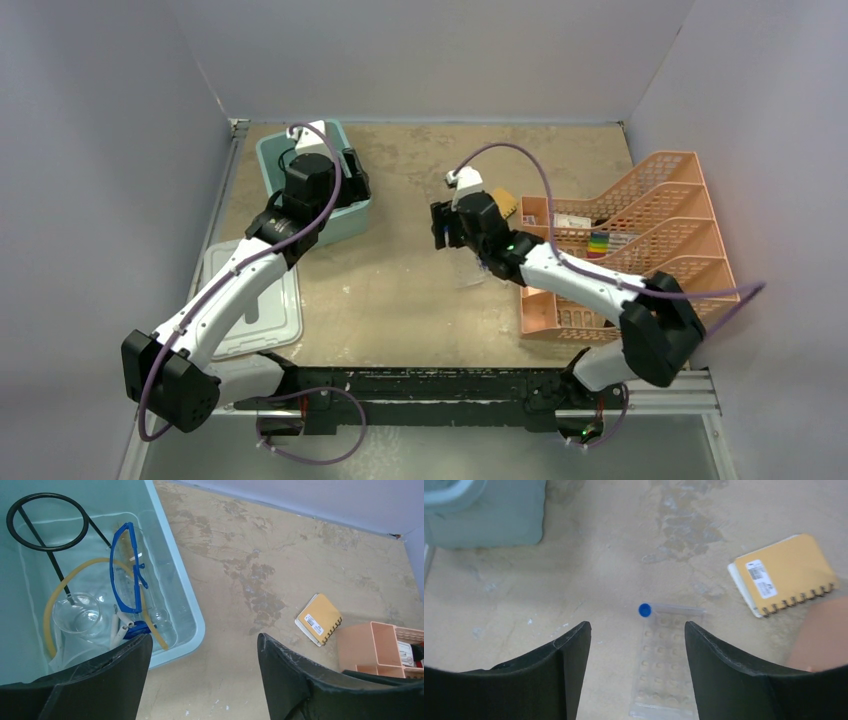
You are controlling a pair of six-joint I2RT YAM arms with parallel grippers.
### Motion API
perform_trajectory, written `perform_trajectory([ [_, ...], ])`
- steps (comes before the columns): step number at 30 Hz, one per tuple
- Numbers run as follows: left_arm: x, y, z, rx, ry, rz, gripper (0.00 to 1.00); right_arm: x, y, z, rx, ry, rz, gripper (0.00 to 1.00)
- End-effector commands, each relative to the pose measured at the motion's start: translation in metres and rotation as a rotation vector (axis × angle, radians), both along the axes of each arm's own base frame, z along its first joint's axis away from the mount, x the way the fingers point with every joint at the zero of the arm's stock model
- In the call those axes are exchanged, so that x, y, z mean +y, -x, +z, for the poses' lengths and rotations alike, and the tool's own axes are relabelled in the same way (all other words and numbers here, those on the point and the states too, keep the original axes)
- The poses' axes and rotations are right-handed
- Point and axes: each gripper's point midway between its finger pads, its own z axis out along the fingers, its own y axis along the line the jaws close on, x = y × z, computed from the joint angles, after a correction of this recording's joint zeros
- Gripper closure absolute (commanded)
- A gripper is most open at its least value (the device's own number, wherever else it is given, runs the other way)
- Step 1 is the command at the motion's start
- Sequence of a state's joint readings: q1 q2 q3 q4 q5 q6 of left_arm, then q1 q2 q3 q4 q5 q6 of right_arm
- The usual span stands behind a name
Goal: Organize the chemistry lab equipment
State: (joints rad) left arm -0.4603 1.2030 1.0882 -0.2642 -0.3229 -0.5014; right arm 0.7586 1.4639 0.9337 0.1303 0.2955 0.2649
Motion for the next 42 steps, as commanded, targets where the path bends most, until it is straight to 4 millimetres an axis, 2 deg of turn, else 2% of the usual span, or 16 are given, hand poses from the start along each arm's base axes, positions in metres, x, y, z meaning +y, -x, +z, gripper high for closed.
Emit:
perform_trajectory([
  [1,0.006,0.001,0.028,-0.09,0.033,0.033,0.18,-0.038,0.0,0.039,0.041,-0.075,-0.114,0.31],
  [4,0.004,0.001,0.032,-0.107,0.051,0.02,0.16,-0.07,0.001,0.034,0.113,-0.082,-0.171,0.44],
  [6,-0.002,0.002,0.032,-0.109,0.066,-0.005,0.16,-0.084,0.007,0.022,0.161,-0.046,-0.192,0.53],
  [10,-0.019,0.004,0.033,-0.116,0.108,-0.094,0.2,-0.096,0.024,-0.012,0.294,0.021,-0.186,0.59],
  [14,-0.036,0.008,0.025,-0.096,0.153,-0.177,0.22,-0.102,0.035,-0.046,0.416,0.073,-0.183,0.61],
  [17,-0.043,0.009,0.019,-0.078,0.173,-0.202,0.23,-0.107,0.038,-0.067,0.494,0.131,-0.191,0.73],
  [19,-0.045,0.009,0.017,-0.071,0.182,-0.209,0.23,-0.109,0.039,-0.076,0.519,0.156,-0.188,0.76],
  [26,-0.045,0.008,0.017,-0.069,0.195,-0.201,0.24,-0.124,0.037,-0.098,0.557,0.259,-0.222,0.74],
  [32,-0.044,0.008,0.02,-0.074,0.2,-0.189,0.24,-0.134,0.038,-0.115,0.566,0.308,-0.251,0.76],
  [40,-0.043,0.008,0.02,-0.073,0.202,-0.185,0.24,-0.136,0.03,-0.123,0.565,0.341,-0.251,0.73],
  [42,-0.043,0.008,0.021,-0.073,0.203,-0.184,0.24,-0.133,0.028,-0.12,0.565,0.326,-0.244,0.72],
])
